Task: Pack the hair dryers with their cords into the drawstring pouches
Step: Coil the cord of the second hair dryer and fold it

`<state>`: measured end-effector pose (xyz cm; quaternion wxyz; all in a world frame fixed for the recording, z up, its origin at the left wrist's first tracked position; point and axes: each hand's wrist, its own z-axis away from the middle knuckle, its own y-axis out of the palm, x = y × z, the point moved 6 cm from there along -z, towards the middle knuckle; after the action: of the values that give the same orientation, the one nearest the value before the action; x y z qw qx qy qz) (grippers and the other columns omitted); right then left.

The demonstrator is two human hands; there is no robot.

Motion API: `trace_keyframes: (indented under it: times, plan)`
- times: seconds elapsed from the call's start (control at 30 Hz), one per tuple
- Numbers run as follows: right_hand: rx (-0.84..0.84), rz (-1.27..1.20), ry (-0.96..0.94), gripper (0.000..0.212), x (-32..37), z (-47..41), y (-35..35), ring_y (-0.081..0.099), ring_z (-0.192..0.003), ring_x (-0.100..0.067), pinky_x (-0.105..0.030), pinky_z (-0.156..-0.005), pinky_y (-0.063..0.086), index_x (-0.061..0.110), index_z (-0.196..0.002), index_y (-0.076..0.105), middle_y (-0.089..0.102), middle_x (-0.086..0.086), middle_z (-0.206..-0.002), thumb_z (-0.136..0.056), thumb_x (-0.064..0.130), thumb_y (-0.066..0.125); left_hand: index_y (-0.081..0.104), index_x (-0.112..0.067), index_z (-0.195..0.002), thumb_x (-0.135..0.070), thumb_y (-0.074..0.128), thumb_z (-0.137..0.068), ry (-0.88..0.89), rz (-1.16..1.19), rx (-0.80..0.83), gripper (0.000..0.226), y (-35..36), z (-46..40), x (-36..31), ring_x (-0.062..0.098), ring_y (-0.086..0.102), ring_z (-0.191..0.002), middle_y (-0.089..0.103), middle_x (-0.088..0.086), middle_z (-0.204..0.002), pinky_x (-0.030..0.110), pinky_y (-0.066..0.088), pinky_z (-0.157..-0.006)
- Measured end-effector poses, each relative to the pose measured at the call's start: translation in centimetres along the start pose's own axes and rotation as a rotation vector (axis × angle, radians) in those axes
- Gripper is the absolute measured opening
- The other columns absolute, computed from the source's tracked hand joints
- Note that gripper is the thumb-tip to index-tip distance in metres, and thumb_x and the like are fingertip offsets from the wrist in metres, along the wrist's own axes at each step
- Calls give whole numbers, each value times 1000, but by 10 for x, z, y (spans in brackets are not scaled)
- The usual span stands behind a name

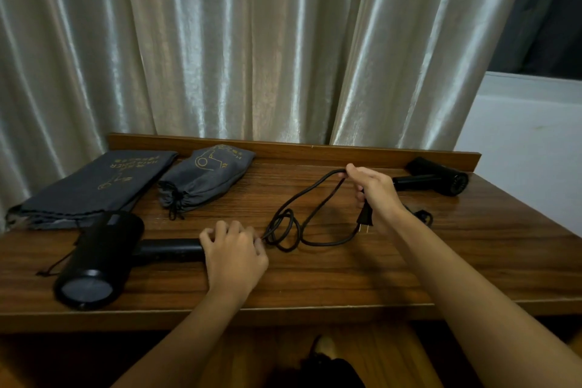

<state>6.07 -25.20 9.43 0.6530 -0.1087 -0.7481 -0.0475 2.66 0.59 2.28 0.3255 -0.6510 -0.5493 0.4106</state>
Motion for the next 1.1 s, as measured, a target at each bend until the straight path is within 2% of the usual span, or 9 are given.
trace_keyframes:
  times: [0.13, 0.27, 0.37, 0.43, 0.5, 0.67, 0.87, 1.0, 1.1]
  plan:
    - [74, 49, -86, 24, 14, 12, 14, 35, -54, -10, -22, -51, 30, 19, -89, 80, 60, 10, -66, -93, 37, 64, 67, -33, -105, -39, 48, -97, 23, 62, -10, 22, 4, -2, 1, 10, 46, -107, 63, -15, -103, 33, 29, -98]
    - [186, 204, -114, 21, 15, 26, 37, 47, -56, 4, -20, -63, 33, 24, -86, 80, 60, 25, -61, -91, 40, 66, 68, -30, -110, -39, 45, -99, 42, 73, -47, 27, 1, -2, -1, 12, 48, -103, 64, -11, -102, 31, 37, -93]
    - [217, 281, -161, 19, 16, 29, 45, 62, -79, 11, -24, -81, 38, 23, -83, 80, 72, 22, -80, -91, 34, 67, 68, -28, -110, -39, 44, -99, 54, 72, -71, 28, -1, -1, -2, 14, 48, -102, 64, -9, -102, 32, 37, -92]
    - [221, 362, -185, 18, 17, 29, 49, 63, -99, 4, -30, -96, 41, 21, -83, 79, 75, 13, -93, -92, 30, 67, 69, -26, -110, -38, 45, -99, 75, 63, -92, 29, -3, -1, -4, 15, 49, -101, 63, -7, -102, 34, 38, -90]
    - [203, 488, -199, 16, 16, 28, 54, 63, -104, -4, -36, -100, 45, 22, -85, 79, 75, 10, -97, -92, 30, 68, 70, -23, -108, -37, 47, -99, 93, 73, -128, 28, -6, -1, -6, 17, 50, -98, 63, -5, -99, 36, 39, -88]
    - [100, 852, -278, 16, 18, 21, 76, 66, -80, -6, -41, -81, 57, 28, -90, 76, 72, 12, -82, -92, 40, 65, 71, -20, -104, -35, 48, -98, 136, 67, -204, 28, -11, 1, -8, 18, 52, -93, 62, -3, -93, 37, 42, -83]
    - [82, 1142, -461, 5, 25, 3, 116, 67, -83, -15, -40, -73, 59, 31, -86, 73, 71, 7, -91, -88, 34, 69, 68, -18, -98, -29, 52, -97, 235, 95, -321, 20, -17, 7, -15, 19, 52, -86, 58, -2, -88, 37, 44, -77]
    - [330, 1306, -433, 4, 9, -7, 139, 64, -86, -15, -37, -76, 55, 30, -88, 68, 68, 5, -94, -88, 34, 69, 65, -17, -94, -29, 48, -96, 235, 131, -371, 20, -23, 9, -14, 18, 51, -82, 56, -2, -85, 37, 44, -75]
    - [567, 1418, -354, 15, -10, -8, 151, 57, -86, -16, -33, -73, 43, 28, -81, 58, 57, 5, -84, -93, 36, 61, 66, -17, -93, -29, 48, -96, 236, 145, -357, 22, -23, 9, -13, 19, 52, -82, 56, -1, -84, 39, 45, -75]
